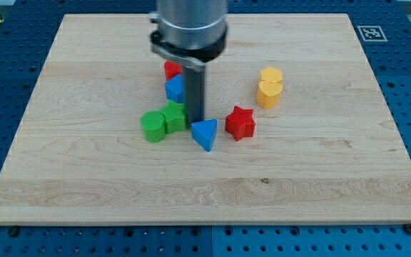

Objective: Slide the blue cube closer to the red star and blue triangle

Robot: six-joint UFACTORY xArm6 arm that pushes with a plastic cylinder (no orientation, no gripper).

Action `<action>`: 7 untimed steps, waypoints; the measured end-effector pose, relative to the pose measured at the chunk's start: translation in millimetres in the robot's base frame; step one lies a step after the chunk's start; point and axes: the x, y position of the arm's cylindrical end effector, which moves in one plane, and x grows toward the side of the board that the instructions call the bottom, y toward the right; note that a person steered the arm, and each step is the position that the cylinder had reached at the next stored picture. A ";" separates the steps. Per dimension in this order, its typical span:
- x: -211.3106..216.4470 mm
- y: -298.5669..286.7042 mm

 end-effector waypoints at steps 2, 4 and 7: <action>5.6 -51.7; 2.0 -29.0; -68.7 -36.1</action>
